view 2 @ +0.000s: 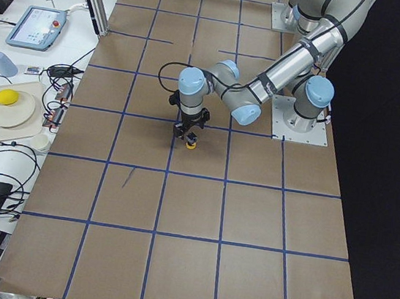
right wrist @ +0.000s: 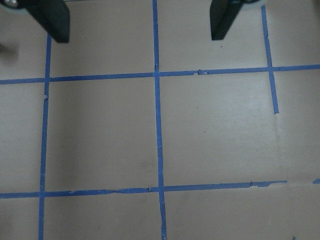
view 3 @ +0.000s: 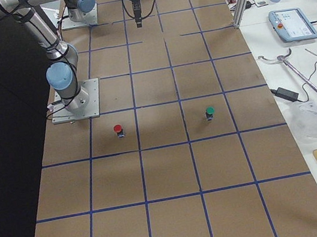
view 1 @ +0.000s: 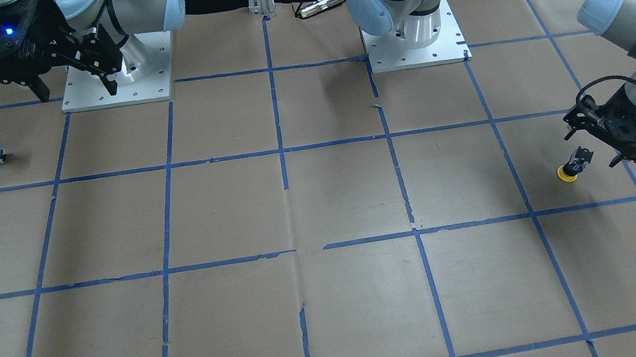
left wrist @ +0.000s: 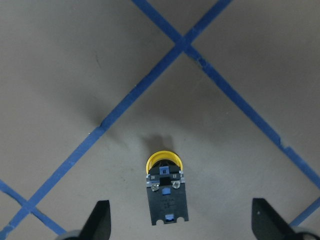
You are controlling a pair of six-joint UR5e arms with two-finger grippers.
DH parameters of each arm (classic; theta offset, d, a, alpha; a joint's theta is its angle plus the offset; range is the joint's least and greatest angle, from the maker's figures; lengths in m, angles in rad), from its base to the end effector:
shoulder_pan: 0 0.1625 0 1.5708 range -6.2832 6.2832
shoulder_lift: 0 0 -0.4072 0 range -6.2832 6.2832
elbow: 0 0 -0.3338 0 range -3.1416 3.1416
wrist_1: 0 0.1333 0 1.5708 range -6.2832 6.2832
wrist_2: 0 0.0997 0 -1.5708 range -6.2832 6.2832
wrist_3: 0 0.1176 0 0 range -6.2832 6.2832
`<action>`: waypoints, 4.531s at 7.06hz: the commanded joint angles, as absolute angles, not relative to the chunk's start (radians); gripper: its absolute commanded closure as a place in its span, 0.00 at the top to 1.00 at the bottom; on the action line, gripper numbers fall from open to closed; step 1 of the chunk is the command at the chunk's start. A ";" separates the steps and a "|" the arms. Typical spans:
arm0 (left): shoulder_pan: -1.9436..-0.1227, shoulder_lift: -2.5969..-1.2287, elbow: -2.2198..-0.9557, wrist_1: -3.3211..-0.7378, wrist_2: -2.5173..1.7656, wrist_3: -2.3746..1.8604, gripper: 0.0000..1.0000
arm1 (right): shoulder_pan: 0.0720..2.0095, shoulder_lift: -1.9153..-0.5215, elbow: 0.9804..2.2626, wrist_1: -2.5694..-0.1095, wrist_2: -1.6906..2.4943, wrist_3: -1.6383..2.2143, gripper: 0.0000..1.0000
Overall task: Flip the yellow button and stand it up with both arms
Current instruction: 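Close the left gripper on the black body of the yellow-capped button, then raise the button with the left gripper while the right arm swings over, then bring the open right gripper onto the yellow cap held by the left gripper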
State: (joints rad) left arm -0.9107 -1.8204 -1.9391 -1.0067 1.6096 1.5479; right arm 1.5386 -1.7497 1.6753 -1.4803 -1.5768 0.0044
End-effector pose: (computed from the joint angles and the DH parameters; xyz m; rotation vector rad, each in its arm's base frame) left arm 0.1840 -0.4470 0.2410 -1.3370 -2.8076 -0.0916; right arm 0.1210 -0.3623 0.4688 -0.0573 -3.1352 -0.0254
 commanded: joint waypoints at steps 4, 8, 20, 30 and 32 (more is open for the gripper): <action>-0.902 -1.856 -1.982 -0.933 1.612 1.555 0.66 | 1.540 -1.750 1.675 -1.476 -1.577 0.002 1.00; -0.911 -1.832 -1.968 -0.923 1.592 1.549 0.02 | 1.539 -1.750 1.674 -1.483 -1.577 0.014 1.00; -1.403 -1.491 -1.893 -1.608 0.287 0.469 0.01 | 1.374 -1.730 1.655 -1.385 -1.065 0.192 1.00; -1.539 -1.516 -1.956 -1.592 -0.143 0.434 0.00 | 1.376 -1.775 1.669 -1.350 -0.592 0.739 1.00; -1.539 -1.516 -1.954 -1.592 -0.143 0.434 0.00 | 1.378 -1.766 1.670 -1.356 -0.531 0.752 0.99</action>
State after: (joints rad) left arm -1.5385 -1.5146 -1.9553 -1.5925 -0.1421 0.4341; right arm 1.3754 -1.7702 1.6674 -1.3537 -0.5762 0.7434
